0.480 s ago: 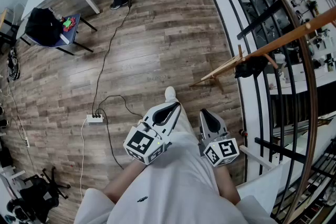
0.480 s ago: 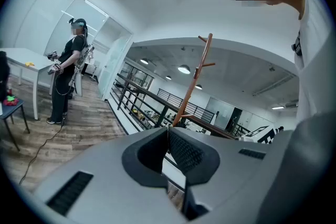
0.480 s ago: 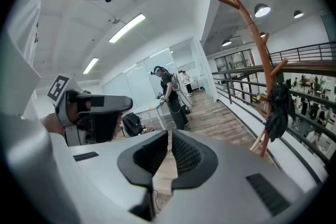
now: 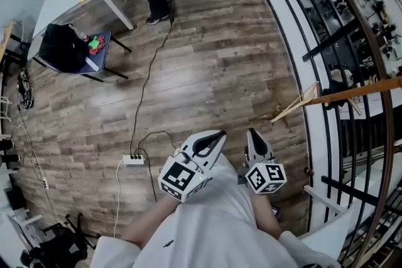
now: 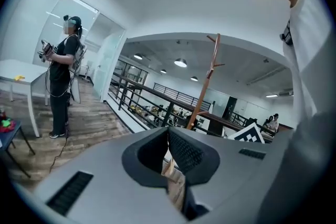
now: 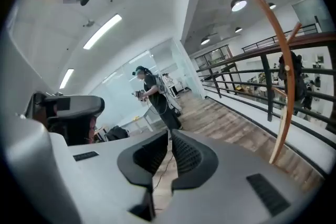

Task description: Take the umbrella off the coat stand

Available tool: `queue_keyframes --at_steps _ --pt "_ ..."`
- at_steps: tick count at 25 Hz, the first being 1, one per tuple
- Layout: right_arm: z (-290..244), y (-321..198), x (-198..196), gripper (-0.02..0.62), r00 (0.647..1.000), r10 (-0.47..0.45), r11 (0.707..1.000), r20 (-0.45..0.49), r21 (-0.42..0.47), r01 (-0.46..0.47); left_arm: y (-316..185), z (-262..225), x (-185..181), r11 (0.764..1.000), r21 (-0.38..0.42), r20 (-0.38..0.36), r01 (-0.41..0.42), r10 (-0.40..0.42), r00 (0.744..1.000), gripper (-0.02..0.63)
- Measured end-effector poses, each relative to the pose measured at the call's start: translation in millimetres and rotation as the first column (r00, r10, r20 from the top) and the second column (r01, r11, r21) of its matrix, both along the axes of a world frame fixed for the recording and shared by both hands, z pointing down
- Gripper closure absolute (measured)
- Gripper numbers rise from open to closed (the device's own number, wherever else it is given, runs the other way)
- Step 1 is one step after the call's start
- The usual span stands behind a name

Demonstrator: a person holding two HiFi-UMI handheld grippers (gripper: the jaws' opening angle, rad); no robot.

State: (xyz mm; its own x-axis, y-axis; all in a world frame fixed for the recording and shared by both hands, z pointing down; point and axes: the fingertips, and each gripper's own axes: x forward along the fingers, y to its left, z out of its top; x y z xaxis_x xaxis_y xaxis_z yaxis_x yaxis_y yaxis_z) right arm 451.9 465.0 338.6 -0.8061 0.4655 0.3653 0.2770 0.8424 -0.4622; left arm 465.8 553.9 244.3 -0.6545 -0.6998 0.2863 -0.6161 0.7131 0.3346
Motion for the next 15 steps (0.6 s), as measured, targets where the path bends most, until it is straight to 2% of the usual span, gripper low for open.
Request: queue_keyframes --at_steps 4,7,8,12,15 --pt "-4 38 -28 0.545 0.999 -0.043 0.999 0.005 0.009 0.043 43 2 -41 0.999 -0.007 -0.029 0.034 -0.034 0.999 0.583" --pt "-9 33 -40 0.545 0.996 -0.065 0.993 0.054 0.102 0.059 41 -4 -58 0.999 -0.015 -0.025 0.03 -0.03 0.999 0.583" --pt "-10 27 -43 0.545 0.996 -0.059 0.992 0.067 0.115 0.051 36 -5 -62 1.0 -0.025 -0.025 0.017 -0.018 1.0 0.583" --pt "-18 -1 -49 0.545 0.997 0.01 0.999 0.076 0.043 -0.013 9 -7 -73 0.997 -0.036 -0.046 -0.073 0.072 0.996 0.583" --pt "-23 -18 -51 0.545 0.994 0.017 0.994 0.108 0.108 -0.029 -15 -9 -81 0.989 -0.035 -0.038 -0.146 0.145 0.989 0.583"
